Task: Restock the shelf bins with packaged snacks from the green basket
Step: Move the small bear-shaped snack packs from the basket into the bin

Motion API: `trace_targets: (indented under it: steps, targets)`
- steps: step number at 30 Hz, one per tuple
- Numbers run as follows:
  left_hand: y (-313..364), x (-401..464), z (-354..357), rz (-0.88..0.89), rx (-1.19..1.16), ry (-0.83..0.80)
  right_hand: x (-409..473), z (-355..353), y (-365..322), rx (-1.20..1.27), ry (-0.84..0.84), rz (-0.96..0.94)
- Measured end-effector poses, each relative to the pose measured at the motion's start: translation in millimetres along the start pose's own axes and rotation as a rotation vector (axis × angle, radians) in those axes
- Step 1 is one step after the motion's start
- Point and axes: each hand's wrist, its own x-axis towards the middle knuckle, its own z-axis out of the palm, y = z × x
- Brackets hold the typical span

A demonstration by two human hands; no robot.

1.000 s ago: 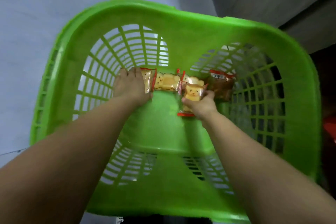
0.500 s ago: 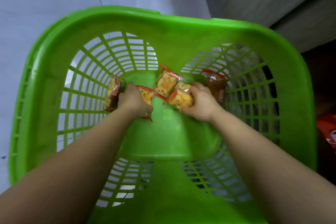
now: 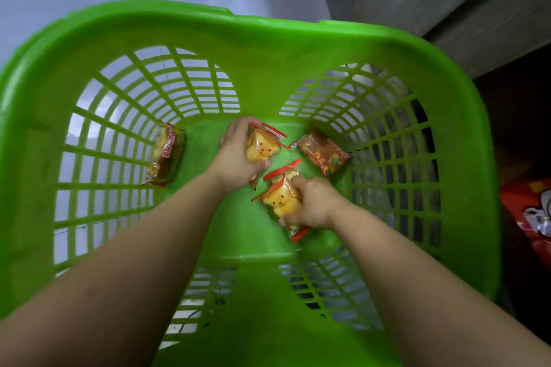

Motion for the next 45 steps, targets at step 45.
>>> trace_targets:
  steps: [45]
  targets:
    - [653, -412, -18, 0.26, -0.123, -0.617, -786, -148, 114, 1.497, 1.26, 0.405]
